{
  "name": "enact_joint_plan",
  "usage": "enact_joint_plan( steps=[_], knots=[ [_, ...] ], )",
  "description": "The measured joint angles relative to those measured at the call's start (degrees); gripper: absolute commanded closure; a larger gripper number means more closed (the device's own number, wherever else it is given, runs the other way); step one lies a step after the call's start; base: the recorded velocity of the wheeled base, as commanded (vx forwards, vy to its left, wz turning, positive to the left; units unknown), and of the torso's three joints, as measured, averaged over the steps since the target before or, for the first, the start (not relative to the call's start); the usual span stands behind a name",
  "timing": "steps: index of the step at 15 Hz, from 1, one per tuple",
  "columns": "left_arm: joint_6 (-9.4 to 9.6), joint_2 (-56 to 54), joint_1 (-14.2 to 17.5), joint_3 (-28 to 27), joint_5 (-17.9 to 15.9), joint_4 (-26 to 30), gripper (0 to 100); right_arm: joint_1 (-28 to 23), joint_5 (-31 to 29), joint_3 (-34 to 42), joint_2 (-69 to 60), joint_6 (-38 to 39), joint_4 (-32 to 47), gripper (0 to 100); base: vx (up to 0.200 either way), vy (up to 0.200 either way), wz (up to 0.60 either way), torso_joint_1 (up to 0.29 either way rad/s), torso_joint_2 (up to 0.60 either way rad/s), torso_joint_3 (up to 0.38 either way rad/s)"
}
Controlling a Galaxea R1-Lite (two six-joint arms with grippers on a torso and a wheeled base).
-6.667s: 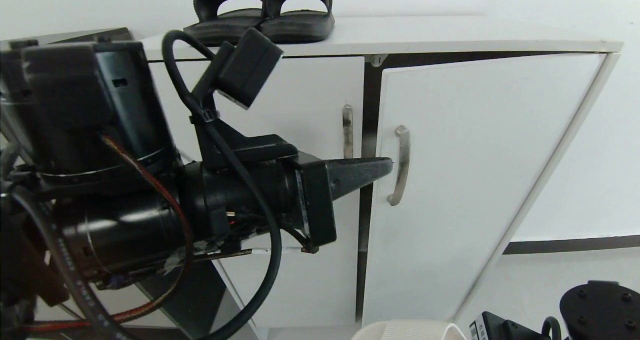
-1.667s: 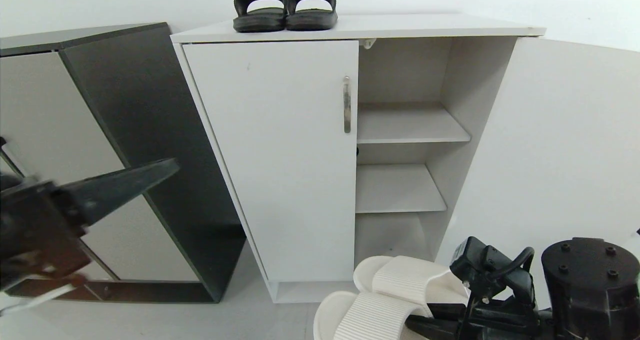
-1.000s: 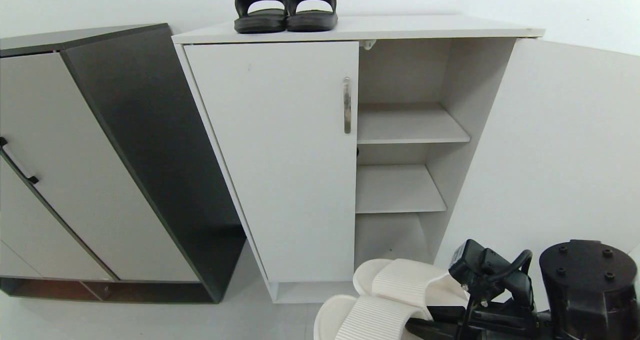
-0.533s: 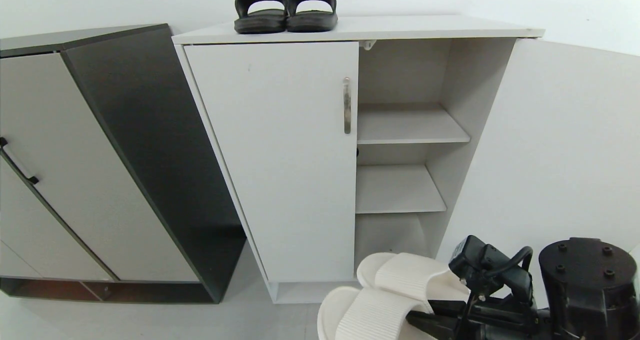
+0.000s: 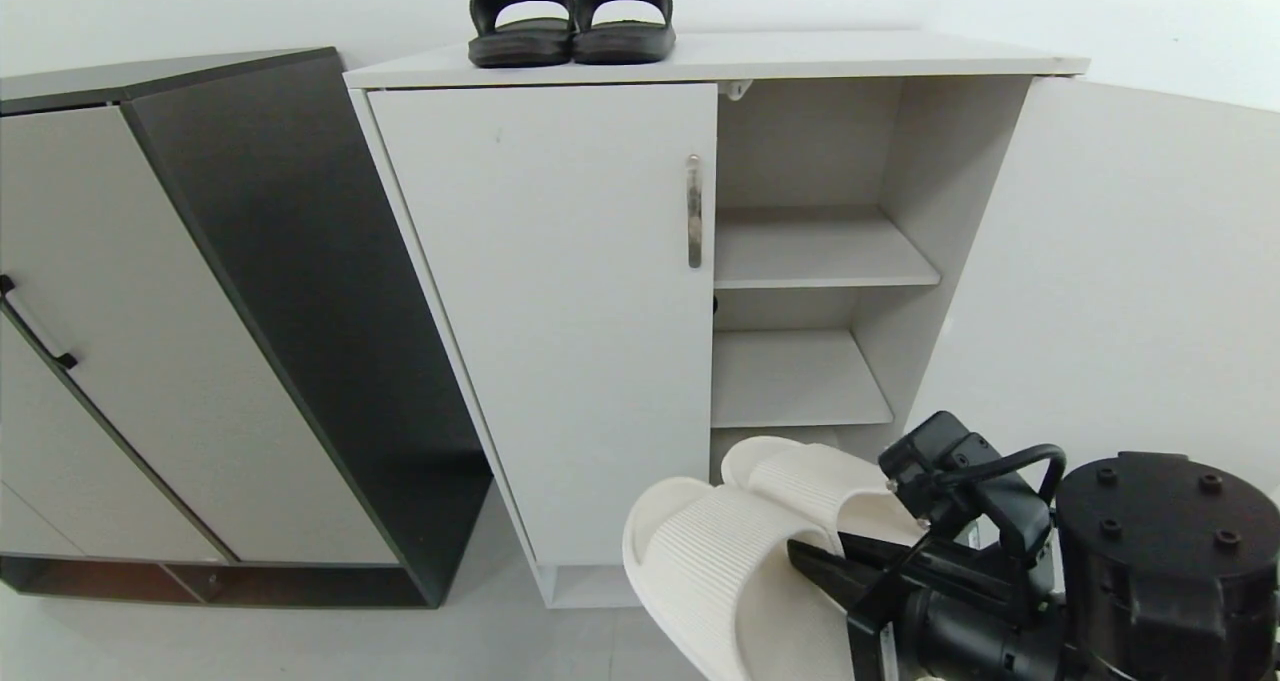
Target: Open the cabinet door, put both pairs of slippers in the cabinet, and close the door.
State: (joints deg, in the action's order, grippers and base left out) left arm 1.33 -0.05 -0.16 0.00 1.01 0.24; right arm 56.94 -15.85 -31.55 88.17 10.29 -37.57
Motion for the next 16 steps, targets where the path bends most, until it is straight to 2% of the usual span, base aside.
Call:
enact_joint_plan(
  steps=[1,6,13,16],
  knots=[
    [0.0,0.0,0.0,0.0,0.1,0.0,100,0.9,-1.9,-1.1,1.1,0.5,0.0,100,0.0,0.0,0.0,0.0,0.0,0.0],
    [-0.02,0.0,0.0,0.0,0.0,0.0,100,1.8,-3.1,-2.2,3.6,0.6,0.0,100,0.0,0.0,0.0,0.0,0.0,0.0],
    [0.04,0.0,0.1,0.0,0.0,0.0,100,1.7,-3.4,-2.1,4.5,0.7,0.0,100,0.0,-0.2,0.0,0.004,0.0,0.002],
    [0.0,0.0,0.1,0.0,0.0,0.0,100,1.5,-3.3,-2.0,5.5,0.9,-0.1,100,0.0,0.0,0.0,0.0,0.0,0.0]
  ],
)
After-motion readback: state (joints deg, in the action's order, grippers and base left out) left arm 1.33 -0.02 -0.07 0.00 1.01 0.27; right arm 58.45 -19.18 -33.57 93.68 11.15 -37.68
